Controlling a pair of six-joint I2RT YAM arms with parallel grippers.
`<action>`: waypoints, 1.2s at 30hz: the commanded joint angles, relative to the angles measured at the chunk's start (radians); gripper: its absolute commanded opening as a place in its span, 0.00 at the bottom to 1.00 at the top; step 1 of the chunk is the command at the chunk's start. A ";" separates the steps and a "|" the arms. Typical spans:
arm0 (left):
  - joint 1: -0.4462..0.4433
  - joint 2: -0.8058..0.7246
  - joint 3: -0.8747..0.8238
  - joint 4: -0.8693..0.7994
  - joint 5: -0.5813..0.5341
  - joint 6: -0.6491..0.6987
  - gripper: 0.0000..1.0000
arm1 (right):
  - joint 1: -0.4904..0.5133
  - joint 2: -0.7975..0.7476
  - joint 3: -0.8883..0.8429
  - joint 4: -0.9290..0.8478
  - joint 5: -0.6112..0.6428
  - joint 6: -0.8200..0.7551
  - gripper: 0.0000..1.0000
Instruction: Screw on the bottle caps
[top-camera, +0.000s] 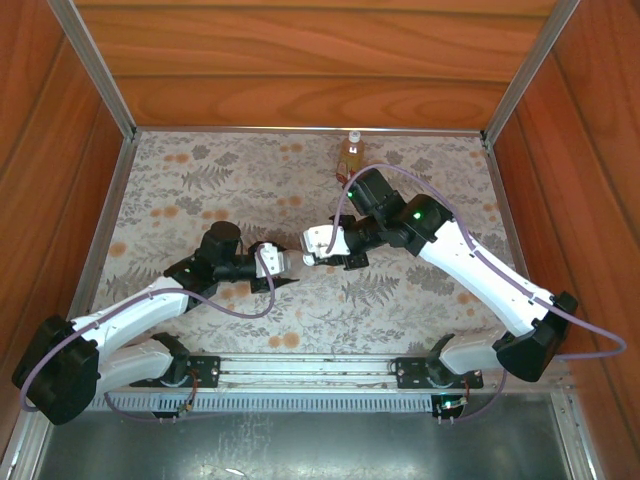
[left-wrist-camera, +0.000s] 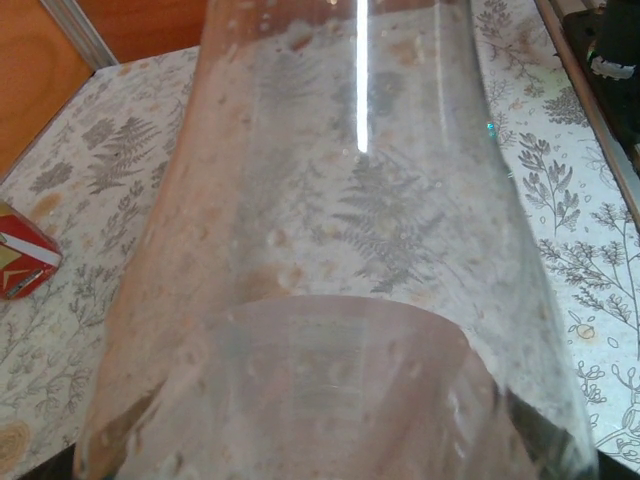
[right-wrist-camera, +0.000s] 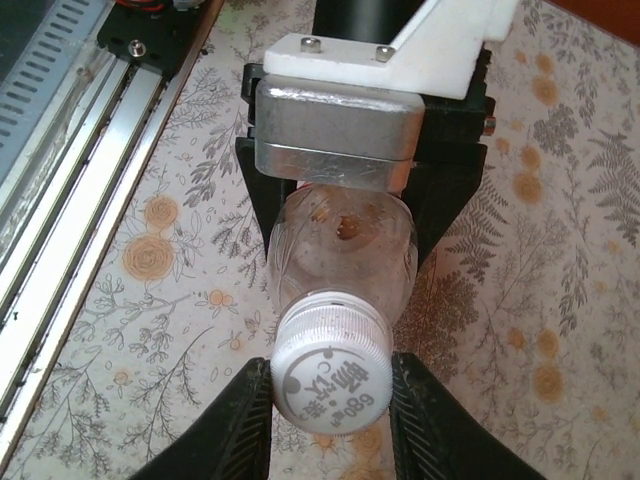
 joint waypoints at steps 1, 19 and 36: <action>-0.002 -0.013 0.032 0.005 -0.083 0.021 0.59 | 0.010 0.006 0.012 0.084 0.034 0.229 0.10; -0.017 0.044 0.094 0.085 -0.359 0.089 0.58 | -0.160 0.079 -0.021 0.284 0.003 1.702 0.17; 0.066 0.142 0.144 0.084 0.477 -0.274 0.59 | -0.195 -0.168 -0.206 0.604 -0.378 0.764 0.64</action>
